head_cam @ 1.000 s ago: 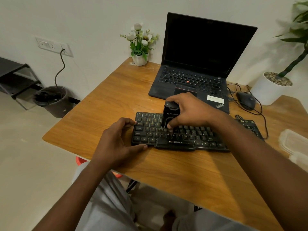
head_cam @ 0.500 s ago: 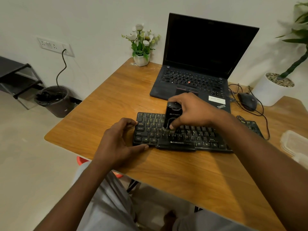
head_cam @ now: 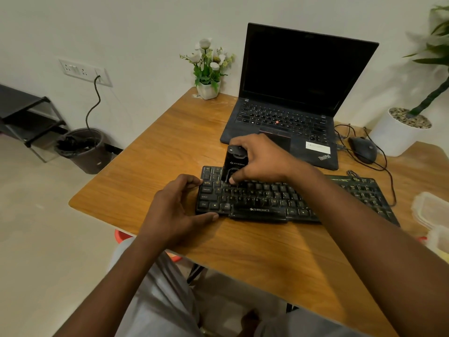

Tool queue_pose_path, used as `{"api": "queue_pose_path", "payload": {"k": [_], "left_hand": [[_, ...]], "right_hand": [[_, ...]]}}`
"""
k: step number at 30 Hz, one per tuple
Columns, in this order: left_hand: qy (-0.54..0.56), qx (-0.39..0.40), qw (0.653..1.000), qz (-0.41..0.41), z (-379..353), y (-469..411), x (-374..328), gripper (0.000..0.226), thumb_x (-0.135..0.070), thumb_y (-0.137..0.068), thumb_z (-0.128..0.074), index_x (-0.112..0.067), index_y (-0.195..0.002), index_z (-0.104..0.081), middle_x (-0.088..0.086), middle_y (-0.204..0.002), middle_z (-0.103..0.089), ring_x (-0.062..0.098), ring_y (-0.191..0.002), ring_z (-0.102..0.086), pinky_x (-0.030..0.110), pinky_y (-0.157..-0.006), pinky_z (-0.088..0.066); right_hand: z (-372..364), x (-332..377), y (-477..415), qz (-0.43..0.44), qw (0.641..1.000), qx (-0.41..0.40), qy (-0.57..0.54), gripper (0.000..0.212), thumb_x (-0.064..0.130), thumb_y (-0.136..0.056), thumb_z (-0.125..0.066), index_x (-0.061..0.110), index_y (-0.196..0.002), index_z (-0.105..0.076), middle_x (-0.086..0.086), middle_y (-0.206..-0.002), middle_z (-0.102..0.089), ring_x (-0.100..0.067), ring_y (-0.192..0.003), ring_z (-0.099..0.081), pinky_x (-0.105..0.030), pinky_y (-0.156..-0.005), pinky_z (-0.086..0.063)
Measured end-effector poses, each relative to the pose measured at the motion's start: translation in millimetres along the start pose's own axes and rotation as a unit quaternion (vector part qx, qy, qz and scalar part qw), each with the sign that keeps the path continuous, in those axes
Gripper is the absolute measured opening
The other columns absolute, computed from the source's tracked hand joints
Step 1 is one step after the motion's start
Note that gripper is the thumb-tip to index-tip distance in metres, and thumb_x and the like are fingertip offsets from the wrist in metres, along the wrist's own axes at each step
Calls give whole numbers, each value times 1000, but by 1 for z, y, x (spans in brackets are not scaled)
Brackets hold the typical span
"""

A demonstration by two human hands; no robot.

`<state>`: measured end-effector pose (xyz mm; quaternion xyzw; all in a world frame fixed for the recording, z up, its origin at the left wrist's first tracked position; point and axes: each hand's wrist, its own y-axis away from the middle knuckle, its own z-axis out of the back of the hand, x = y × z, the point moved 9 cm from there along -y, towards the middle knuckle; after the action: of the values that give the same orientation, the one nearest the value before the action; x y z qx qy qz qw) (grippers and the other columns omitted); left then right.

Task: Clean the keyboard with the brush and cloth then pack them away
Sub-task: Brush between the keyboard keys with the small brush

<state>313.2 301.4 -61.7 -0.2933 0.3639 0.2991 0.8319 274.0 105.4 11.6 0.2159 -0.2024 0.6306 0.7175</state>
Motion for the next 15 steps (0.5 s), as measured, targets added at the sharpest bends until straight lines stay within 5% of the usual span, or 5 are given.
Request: {"api": "queue_pose_path", "payload": {"k": [7,15], "left_hand": [[-6,0,1000,-5,1,0,2,78,-50,-59,-97,-35,-123,-56,-17,-124,-67,4,-115,-64,41,-96,-56],[-5,3,1000,-1,1,0,2,77,-51,-60,-97,-38,-123,-55,-17,-124,-66,4,-116,-63,41,-95,-56]], "right_hand": [[30,-33,13,-35,997,-9,72,43,22,-66,-98,23,-91,-62,5,-86,-71,-12,-76,-69,-40,-66,-58],[22,-25,-3,-31,999,-17,31,41,20,-67,-98,19,-93,-66,1,-87,-73,-16,-77,-72,-39,-67,-59]]}}
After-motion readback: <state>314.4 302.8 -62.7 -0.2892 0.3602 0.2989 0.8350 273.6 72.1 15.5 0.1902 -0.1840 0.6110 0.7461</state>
